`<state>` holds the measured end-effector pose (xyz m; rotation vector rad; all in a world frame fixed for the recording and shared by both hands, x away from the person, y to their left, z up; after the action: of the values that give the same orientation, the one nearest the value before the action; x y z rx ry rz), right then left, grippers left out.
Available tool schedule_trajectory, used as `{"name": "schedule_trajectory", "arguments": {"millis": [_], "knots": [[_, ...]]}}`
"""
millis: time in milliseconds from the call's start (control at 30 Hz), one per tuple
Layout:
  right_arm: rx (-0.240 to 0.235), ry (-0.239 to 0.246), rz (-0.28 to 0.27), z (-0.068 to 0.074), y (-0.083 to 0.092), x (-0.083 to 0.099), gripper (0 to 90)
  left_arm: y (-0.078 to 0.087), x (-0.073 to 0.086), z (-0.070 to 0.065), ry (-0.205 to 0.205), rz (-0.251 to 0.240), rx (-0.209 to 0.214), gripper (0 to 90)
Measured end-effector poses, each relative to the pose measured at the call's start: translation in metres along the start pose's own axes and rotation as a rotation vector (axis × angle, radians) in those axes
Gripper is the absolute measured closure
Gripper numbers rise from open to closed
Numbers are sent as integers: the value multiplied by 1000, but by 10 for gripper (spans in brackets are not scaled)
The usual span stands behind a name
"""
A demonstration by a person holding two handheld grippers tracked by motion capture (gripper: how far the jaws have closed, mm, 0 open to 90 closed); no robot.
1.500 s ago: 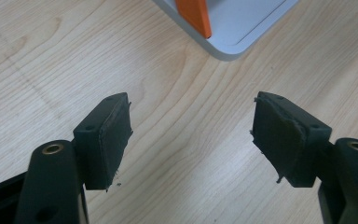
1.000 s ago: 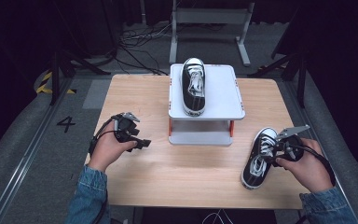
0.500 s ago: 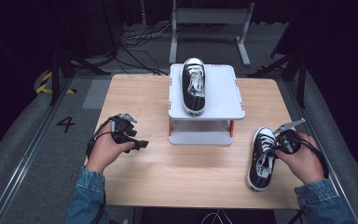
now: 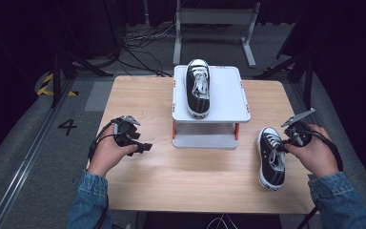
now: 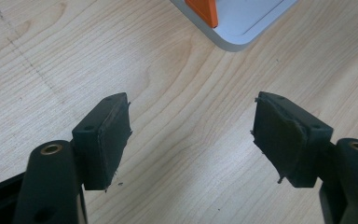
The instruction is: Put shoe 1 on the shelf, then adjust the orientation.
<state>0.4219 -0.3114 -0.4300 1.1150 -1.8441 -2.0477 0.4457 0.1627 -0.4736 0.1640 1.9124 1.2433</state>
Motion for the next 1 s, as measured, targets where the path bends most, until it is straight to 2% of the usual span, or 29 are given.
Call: {"name": "schedule_trajectory", "arguments": {"millis": [233, 333, 600, 700, 1000], "knots": [[29, 38, 37, -6, 24, -18, 778, 3, 0, 0, 2, -13, -1, 284], [43, 46, 33, -10, 34, -25, 778, 4, 0, 1, 1, -14, -5, 283], [68, 43, 3, -17, 57, -43, 778, 5, 0, 0, 6, -17, -4, 284], [84, 47, -15, -20, 71, -56, 778, 6, 2, 1, 5, -18, -8, 283], [88, 58, -55, -20, 93, -87, 779, 12, 11, 4, 22, -19, -24, 284]]}}
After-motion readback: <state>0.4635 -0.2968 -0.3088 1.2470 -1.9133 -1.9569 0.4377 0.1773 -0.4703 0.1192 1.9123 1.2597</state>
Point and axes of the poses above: each handheld gripper's, and its own axes: y roughly backward along the jaws, x roughly out of its underside, z roughly to its left, the point moved 8 cm from there along -y, roughly forward along the jaws
